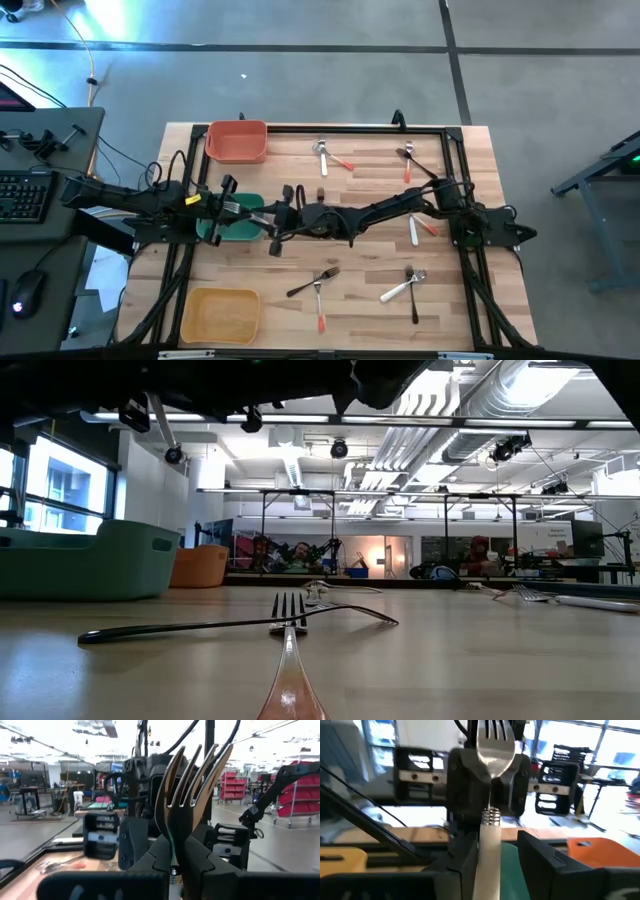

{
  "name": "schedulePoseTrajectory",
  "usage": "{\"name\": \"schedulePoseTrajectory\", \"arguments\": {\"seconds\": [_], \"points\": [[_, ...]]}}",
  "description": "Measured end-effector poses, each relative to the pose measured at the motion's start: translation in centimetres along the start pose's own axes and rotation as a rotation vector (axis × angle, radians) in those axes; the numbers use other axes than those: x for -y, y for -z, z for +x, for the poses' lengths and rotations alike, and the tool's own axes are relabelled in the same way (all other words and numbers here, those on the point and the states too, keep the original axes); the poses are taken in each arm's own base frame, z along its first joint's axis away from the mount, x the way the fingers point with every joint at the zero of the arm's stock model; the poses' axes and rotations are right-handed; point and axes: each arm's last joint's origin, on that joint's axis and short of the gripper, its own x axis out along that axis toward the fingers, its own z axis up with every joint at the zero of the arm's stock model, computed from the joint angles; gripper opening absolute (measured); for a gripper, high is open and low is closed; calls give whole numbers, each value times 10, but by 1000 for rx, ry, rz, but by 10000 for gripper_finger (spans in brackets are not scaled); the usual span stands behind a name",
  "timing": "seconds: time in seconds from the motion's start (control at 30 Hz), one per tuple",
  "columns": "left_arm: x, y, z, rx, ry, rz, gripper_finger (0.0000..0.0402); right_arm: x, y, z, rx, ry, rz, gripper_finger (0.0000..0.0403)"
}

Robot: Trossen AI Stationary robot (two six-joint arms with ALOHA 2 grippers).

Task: Sort silverware by color (type)
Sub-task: Put the white fork into the green bin

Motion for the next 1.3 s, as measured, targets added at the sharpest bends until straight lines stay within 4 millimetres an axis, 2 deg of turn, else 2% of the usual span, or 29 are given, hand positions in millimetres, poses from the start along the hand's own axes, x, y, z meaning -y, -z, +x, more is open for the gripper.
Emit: {"name": "schedulePoseTrajectory", "arguments": {"seconds": [0.17, 0.3, 0.4, 0.5, 0.67, 0.8, 0.93, 1.03, 1.3], "points": [[0, -9, 2, -100, -3, -28, 7, -11, -10, -14, -130, 58, -135, 95], [2, -23, 3, -200, -43, -32, 7, -19, -10, -25, -257, 15, -222, 47], [2, -36, 1, -284, -124, -49, 7, -22, -8, -27, -280, 2, -234, 8], [1, -50, -1, -391, -214, -87, 7, -21, -6, -28, -259, 5, -222, 10], [-1, -67, -4, -594, -300, -116, 7, -20, 18, -38, -154, -8, -188, 2], [-1, -73, -2, -761, -326, -110, 7, -18, 47, -55, -111, -12, -135, 2], [-1, -74, 6, -921, -344, -94, 7, -20, 64, -72, -58, -17, -108, 1], [0, -66, 12, -1067, -361, -79, 7, -25, 71, -82, -54, -21, -110, 1], [3, -35, 30, -1387, -355, -65, 10, -54, 70, -98, -46, -44, -112, 0]]}}
